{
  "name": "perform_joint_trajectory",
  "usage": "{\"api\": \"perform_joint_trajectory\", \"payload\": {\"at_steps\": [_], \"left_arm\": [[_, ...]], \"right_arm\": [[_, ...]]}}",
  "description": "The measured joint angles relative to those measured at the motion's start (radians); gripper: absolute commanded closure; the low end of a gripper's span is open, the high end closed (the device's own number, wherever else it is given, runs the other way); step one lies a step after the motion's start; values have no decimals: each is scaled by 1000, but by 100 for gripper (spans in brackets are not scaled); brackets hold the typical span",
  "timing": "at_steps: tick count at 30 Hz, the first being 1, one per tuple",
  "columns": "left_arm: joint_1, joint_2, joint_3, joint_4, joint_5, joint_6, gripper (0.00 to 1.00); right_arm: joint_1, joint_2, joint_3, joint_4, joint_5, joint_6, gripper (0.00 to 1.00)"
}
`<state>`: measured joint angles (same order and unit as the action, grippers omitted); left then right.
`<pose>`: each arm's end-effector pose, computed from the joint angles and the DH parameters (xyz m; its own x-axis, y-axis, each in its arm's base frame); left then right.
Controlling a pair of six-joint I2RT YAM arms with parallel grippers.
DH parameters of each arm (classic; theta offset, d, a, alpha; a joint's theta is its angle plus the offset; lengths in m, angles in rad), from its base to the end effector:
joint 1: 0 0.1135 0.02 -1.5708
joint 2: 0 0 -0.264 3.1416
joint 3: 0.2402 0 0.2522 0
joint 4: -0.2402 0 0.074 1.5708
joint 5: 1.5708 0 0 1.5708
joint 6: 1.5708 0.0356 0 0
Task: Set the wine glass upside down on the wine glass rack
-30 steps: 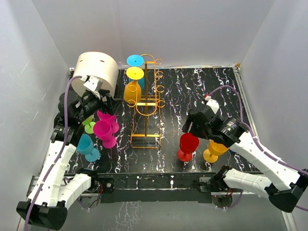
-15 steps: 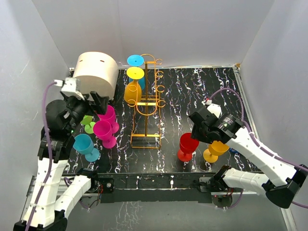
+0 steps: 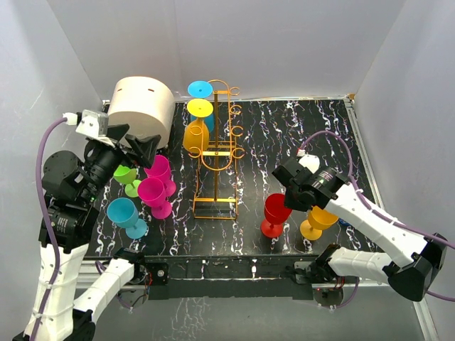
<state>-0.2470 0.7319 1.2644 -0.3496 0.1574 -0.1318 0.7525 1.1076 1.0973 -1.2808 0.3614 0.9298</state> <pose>0.1068 -0.0327 0.4858 0.1235 -0.1650 -0.9785 0.4107 0.9062 -0.1010 0.1380 0.1119 0.3040 -0.8749 0.2079 -0.4375 0.2227 0.9747 0.0180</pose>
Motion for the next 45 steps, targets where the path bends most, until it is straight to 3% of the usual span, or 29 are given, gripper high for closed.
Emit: {"api": "perform_joint_trajectory", "payload": {"at_steps": [3,10,21,28,35,45], "left_arm": [[-6,5,0,26,70,11,1],[-6,6,0,124,214,-36,1],[-6,16,18,336,385,-293,1],[-6,92,111,409,464,-469,2],[-8,199,94,591,509,-752,7],[-11,330,44,828,489,-1081,3]], "right_arm": [[0,-1,0,0,9,-6,100],[0,-43,-16,6,28,-16,100],[0,-217,36,111,118,-47,100],[0,-335,64,320,209,-97,100],[0,-416,60,591,232,-157,100],[0,-450,-1,958,230,-171,100]]}}
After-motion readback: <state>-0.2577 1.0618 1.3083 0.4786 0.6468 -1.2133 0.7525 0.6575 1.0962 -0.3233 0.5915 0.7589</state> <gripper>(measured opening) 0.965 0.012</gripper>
